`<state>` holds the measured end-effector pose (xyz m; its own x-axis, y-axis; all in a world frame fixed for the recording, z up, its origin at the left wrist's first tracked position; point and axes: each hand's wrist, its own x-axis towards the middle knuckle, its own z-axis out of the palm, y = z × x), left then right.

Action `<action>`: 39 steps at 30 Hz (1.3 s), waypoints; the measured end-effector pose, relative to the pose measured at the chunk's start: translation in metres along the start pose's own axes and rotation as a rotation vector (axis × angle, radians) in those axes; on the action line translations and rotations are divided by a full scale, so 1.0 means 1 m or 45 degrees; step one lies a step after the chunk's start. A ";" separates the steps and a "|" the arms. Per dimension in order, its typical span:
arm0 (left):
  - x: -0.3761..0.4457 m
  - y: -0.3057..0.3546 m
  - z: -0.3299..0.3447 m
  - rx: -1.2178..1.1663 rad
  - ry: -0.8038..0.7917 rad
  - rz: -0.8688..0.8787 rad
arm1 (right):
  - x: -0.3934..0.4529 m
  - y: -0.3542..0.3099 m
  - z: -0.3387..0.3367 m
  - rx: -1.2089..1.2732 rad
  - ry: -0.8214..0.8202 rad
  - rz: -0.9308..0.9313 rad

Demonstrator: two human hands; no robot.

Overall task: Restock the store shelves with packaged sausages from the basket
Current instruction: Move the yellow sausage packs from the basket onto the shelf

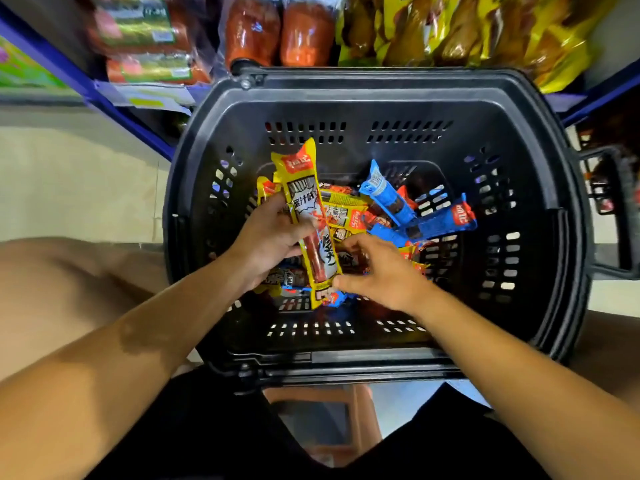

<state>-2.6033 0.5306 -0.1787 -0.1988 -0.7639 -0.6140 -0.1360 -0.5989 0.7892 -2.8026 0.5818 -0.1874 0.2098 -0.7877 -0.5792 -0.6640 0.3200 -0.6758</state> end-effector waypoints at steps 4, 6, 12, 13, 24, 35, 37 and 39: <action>0.004 0.000 -0.009 -0.008 0.046 -0.104 | 0.019 0.035 -0.036 -0.264 0.096 0.138; 0.006 0.001 -0.013 -0.044 0.073 -0.130 | 0.030 0.058 -0.045 -0.411 0.092 0.249; 0.010 0.000 -0.021 -0.139 0.161 -0.285 | 0.053 0.093 -0.031 -0.723 -0.142 0.303; 0.010 0.000 -0.021 -0.132 0.148 -0.299 | 0.056 0.094 -0.029 -0.748 -0.141 0.299; 0.010 0.005 -0.018 -0.196 0.131 -0.286 | 0.051 0.080 -0.041 0.063 -0.203 0.413; 0.001 0.012 -0.005 -0.373 0.069 -0.240 | 0.004 0.024 -0.092 0.763 0.678 -0.083; -0.003 0.015 0.000 -0.418 0.044 -0.191 | -0.007 0.011 -0.094 0.935 0.732 -0.095; -0.009 0.019 0.005 -0.436 0.019 -0.157 | -0.016 0.000 -0.096 1.046 0.750 -0.099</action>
<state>-2.6092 0.5271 -0.1585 -0.1865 -0.6828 -0.7064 0.1753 -0.7306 0.6599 -2.8751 0.5435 -0.1342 -0.3029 -0.8852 -0.3532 0.0819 0.3451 -0.9350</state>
